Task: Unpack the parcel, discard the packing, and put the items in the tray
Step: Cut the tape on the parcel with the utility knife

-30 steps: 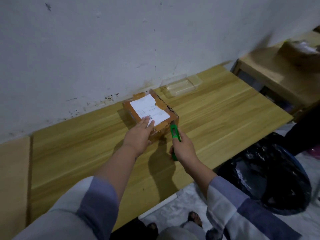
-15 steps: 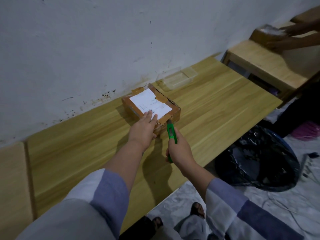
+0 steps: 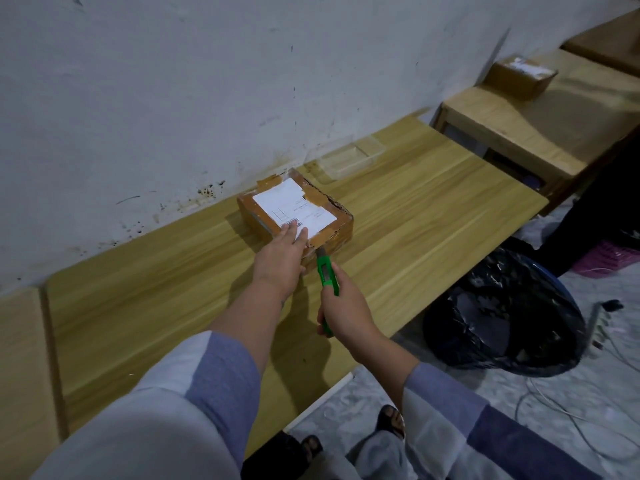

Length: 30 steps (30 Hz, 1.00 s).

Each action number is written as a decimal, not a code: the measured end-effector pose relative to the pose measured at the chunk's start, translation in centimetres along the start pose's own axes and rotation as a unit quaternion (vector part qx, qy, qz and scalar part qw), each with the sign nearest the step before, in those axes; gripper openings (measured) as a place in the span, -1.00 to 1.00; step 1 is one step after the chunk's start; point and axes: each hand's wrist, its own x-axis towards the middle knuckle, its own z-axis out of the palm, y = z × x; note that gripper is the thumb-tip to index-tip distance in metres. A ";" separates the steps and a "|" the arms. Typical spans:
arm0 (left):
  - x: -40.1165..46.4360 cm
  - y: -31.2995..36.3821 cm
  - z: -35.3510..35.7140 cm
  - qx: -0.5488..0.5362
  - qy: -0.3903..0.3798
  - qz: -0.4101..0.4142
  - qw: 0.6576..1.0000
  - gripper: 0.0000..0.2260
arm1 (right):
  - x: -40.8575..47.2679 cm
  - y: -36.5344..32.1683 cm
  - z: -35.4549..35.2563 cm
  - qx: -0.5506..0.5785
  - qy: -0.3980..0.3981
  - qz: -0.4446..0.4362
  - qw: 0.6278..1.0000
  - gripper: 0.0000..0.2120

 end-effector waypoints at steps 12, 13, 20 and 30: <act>-0.1 -0.1 0.0 -0.007 0.011 0.005 1.000 -0.31 | -1.3 0.1 -0.8 0.037 -0.043 0.010 0.998 -0.51; -0.1 0.0 0.0 -0.006 0.010 0.003 1.000 -0.31 | -1.3 0.1 -1.2 0.042 -0.042 0.014 0.998 -0.51; -0.1 0.1 0.1 -0.009 0.005 -0.005 1.000 -0.30 | -0.4 -0.4 -4.1 0.110 0.009 0.003 0.994 -0.62; -0.8 -0.2 -0.3 -0.021 -0.008 -0.007 1.000 -0.27 | 1.8 -1.5 -5.5 0.165 -0.003 0.051 0.985 -0.50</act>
